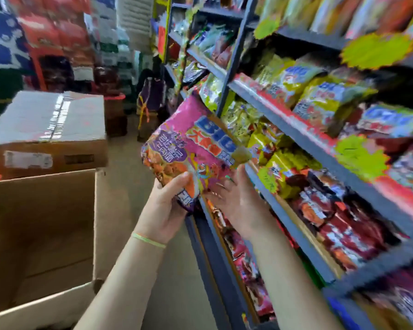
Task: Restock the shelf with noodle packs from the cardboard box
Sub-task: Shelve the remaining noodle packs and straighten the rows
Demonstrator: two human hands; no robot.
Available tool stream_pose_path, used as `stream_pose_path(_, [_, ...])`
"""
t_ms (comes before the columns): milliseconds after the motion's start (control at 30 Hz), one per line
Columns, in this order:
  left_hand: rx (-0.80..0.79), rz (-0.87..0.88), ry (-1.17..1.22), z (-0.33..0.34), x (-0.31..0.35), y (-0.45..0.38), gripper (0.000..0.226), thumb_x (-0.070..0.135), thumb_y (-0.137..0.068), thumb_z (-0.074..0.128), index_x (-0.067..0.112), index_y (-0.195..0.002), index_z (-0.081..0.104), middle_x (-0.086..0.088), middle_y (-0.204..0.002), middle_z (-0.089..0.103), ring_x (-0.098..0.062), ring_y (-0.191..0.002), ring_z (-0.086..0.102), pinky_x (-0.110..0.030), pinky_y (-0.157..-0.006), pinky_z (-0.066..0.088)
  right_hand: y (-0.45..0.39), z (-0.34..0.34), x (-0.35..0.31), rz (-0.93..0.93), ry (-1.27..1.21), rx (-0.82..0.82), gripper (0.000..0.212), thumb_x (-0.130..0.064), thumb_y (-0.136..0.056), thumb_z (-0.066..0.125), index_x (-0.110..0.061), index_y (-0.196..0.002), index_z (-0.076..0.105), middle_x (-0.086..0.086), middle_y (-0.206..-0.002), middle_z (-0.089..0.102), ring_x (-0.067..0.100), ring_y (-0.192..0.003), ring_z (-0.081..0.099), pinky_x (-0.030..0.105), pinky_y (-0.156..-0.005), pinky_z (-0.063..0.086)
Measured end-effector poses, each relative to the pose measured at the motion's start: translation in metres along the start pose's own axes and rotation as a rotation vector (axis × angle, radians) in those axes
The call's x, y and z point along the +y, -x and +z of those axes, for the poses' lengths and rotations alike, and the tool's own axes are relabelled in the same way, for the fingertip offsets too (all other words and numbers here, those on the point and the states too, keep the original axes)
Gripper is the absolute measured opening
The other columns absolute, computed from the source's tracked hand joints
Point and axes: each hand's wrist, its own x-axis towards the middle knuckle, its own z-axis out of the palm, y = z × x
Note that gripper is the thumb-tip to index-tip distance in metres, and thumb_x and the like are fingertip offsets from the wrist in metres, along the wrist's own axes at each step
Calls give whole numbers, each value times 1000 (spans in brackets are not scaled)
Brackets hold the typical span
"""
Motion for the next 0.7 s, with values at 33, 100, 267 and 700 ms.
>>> stream_pose_path(33, [-71, -43, -41, 28, -21, 2, 45, 9, -86, 65, 15, -130, 59, -13, -122, 68, -28, -105, 69, -39, -85, 56, 20, -16, -13, -33, 47, 68, 101, -68, -62, 80, -6, -136, 52, 13, -122, 67, 14, -102, 68, 26, -84, 55])
stream_pose_path(100, [-143, -129, -126, 83, -63, 10, 37, 20, -81, 75, 16, -117, 66, -9, -108, 70, -26, -93, 67, -41, -86, 51, 56, -56, -38, -149, 48, 247, 56, -46, -88, 68, -4, -125, 61, 7, -116, 69, -1, -81, 68, 16, -68, 52])
stream_pose_path(267, [-247, -153, -302, 192, -146, 44, 61, 38, -72, 79, 2, -119, 66, -20, -118, 70, -30, -105, 67, -46, -97, 50, 159, -154, -99, -552, 132, 730, 28, -27, -79, 81, -21, -104, 71, -5, -105, 75, 5, -98, 69, 28, -92, 53])
stream_pose_path(700, [-694, 627, -864, 315, -239, 74, 53, 17, -81, 62, 21, -132, 50, 2, -124, 45, -22, -115, 52, -47, -88, 54, 264, -268, -186, -911, 619, 1252, 32, -27, -82, 79, -16, -111, 67, -5, -109, 72, 2, -105, 66, 23, -96, 49])
